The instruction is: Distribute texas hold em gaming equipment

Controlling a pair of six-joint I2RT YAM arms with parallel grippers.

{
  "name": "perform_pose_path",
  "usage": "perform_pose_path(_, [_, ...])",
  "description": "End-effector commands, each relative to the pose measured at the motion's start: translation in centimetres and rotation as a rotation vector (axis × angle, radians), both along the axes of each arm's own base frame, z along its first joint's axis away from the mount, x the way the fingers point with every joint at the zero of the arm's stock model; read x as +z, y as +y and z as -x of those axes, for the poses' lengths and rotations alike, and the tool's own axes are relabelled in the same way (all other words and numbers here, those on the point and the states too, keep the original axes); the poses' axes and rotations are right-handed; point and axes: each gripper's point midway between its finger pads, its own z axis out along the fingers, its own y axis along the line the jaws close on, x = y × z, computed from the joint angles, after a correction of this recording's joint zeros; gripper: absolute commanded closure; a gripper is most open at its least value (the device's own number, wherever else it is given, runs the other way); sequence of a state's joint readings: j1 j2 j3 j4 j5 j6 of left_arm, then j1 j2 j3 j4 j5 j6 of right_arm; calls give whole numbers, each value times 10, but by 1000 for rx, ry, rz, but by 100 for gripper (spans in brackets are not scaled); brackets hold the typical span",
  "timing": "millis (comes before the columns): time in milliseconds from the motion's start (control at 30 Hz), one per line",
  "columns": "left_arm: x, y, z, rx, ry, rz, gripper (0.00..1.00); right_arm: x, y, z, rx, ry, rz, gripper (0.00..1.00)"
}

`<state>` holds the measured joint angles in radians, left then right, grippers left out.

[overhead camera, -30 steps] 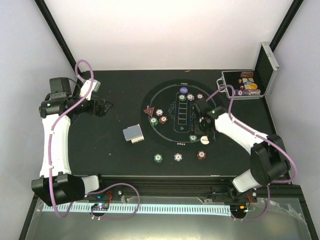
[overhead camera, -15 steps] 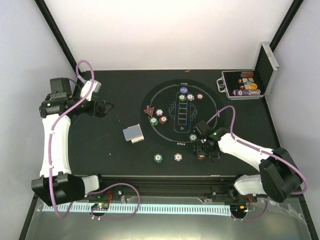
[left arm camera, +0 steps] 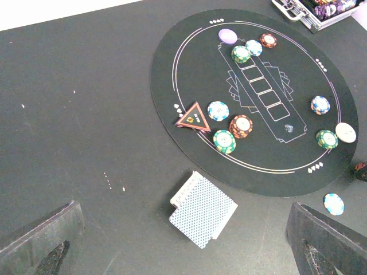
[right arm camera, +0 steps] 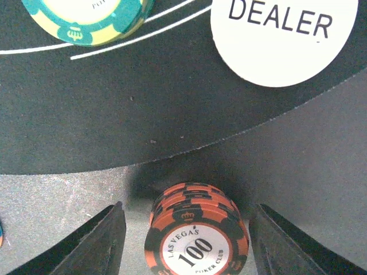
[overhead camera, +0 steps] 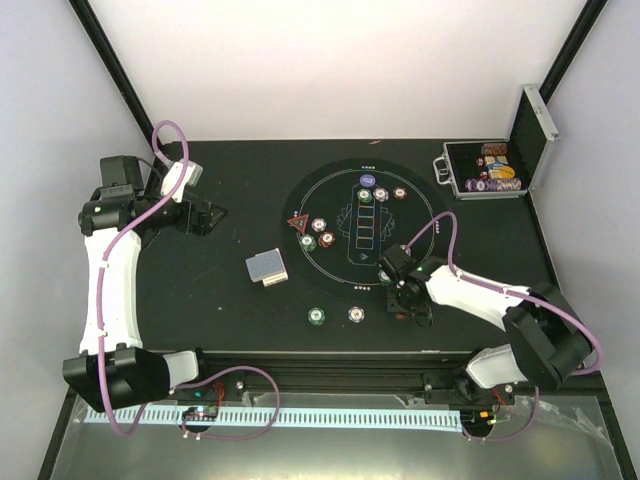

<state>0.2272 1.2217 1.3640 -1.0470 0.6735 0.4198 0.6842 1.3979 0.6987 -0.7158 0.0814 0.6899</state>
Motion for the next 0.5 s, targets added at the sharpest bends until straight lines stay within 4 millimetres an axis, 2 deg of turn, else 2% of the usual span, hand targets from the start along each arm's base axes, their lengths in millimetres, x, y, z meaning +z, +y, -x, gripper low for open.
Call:
perform_pose_path(0, [2,-2,3,-16,-7,3,1,-2,-2,-4,-11,-26,19,40])
perform_pose_path(467, [6,-2,3,-15,-20,-2,1,-6,-5,-4,0,-19,47,54])
